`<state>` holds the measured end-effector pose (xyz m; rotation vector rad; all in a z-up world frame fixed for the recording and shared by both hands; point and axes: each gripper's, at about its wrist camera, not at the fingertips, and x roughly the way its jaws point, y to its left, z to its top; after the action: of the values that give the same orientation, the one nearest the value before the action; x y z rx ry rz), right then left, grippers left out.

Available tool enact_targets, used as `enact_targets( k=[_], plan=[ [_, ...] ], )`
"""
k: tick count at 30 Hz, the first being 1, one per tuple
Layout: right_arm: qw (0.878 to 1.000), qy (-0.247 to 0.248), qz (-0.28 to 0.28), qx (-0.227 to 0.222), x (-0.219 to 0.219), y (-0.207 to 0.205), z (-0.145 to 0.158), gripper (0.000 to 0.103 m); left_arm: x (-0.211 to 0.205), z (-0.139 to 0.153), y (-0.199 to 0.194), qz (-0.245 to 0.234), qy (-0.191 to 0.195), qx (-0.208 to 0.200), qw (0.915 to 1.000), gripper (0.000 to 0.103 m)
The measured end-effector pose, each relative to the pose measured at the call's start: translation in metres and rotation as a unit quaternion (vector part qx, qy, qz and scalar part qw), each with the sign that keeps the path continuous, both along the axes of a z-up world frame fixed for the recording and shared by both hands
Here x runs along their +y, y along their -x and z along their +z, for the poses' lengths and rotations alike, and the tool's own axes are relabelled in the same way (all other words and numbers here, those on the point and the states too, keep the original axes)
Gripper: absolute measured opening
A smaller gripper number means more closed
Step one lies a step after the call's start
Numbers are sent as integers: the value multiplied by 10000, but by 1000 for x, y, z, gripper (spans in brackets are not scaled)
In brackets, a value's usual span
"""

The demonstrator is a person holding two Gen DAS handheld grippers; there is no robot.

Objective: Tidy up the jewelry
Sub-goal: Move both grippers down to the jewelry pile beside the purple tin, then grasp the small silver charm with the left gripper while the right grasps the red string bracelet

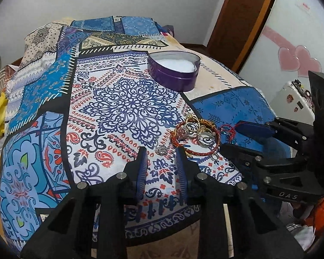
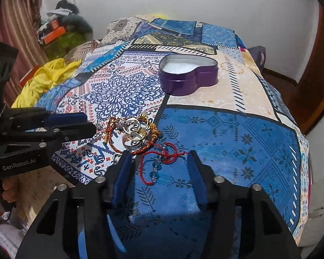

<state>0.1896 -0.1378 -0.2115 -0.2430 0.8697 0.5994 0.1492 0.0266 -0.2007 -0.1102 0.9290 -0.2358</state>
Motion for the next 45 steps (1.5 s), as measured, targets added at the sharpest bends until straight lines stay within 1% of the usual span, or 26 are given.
enact_targets(
  k=[3,5,7,8,10,12,13,17,21,28,29,30,33,36,38,42,45],
  plan=[
    [10000,-9,-22,3,0,-1,-1,40,-1,-2,-2,8,-2,20,10000,27],
    [10000,-24,-94,-10,-3,-2,-2,34,-1,-3,-3,13,-16,12,10000,26],
    [9999,-35,-166,-16,-6,-4,-2,25,-4,-4,-5,16,-72,18,10000,22],
    [9998,-34,-189,-21,-6,-4,-2,22,-4,-5,-7,21,-106,35,9999,21],
    [9997,-50,-228,-17,-7,-5,-2,12,-6,-6,-9,35,-143,50,9999,18],
    [9997,-70,-231,-16,-7,-5,-2,10,-8,-7,-12,47,-185,62,9998,16],
    [9996,-83,-253,-19,-8,-5,-2,8,-8,-7,-12,55,-204,61,9998,12],
    [9994,-200,-288,40,-12,-6,0,8,-11,-7,-11,44,-316,3,9995,11],
    [9984,-403,-360,170,-17,-7,4,8,-11,-2,-6,-3,-261,-133,9996,11],
    [9977,-491,-446,-112,-22,-1,24,8,-8,22,0,76,-237,-451,9987,11],
    [9977,-492,-447,-163,-23,-1,26,8,-6,28,1,94,-208,-521,9984,9],
    [9975,-493,-454,-209,-23,-2,29,8,-6,31,1,94,-185,-550,9983,0],
    [9965,-563,-514,-331,-28,-5,38,8,-4,43,-1,118,-94,-663,9977,0],
    [9953,-606,-582,-482,-33,-8,48,8,-5,54,-2,123,-158,-812,9965,0],
    [9942,-648,-619,-594,-36,-9,55,6,-6,59,-3,126,-201,-898,9957,0],
    [9922,-709,-683,-770,-42,-12,66,6,-1,63,-2,171,-222,-917,9954,0],
    [9913,-729,-720,-823,-43,-14,68,6,6,56,-3,183,-173,-720,9971,1]
  ],
)
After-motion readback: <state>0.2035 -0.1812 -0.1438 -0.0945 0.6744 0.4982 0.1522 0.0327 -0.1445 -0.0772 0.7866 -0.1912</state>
